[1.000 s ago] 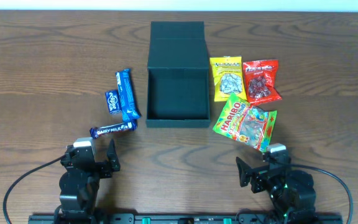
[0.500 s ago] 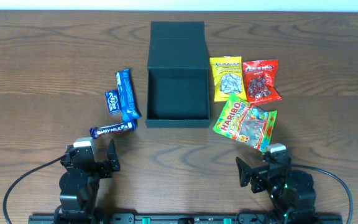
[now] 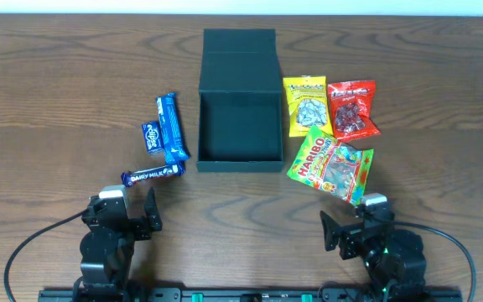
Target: Pack container
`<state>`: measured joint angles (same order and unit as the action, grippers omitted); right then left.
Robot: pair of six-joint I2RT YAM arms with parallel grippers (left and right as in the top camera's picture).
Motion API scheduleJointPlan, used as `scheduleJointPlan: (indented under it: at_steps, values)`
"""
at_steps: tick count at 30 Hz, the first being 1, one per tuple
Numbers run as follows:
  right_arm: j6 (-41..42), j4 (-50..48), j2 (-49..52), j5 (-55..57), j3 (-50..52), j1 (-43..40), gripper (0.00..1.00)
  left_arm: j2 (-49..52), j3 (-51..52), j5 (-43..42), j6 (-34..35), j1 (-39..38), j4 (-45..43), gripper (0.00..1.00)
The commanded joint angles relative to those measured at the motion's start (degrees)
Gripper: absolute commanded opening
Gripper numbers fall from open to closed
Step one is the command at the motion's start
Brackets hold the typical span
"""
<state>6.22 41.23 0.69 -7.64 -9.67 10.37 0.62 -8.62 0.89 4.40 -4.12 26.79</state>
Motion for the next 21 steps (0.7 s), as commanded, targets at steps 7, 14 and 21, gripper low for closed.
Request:
scheduleJointPlan:
  at_steps: [7, 14, 21]
  values:
    - [-0.5, -4.7, -0.4, 2.7, 0.3, 0.5, 0.99, -0.4, 1.0, 1.0, -0.8, 0.3, 0.0, 0.95]
    - [45.7, -13.0, -0.4, -26.0, 0.3, 0.5, 0.99, -0.4, 1.0, 1.0, -0.8, 0.3, 0.0, 0.95]
    - [44.4, -23.9, 2.3, -26.5, -0.3, 0.5, 0.99, -0.4, 1.0, 1.0, -0.8, 0.3, 0.0, 0.95]
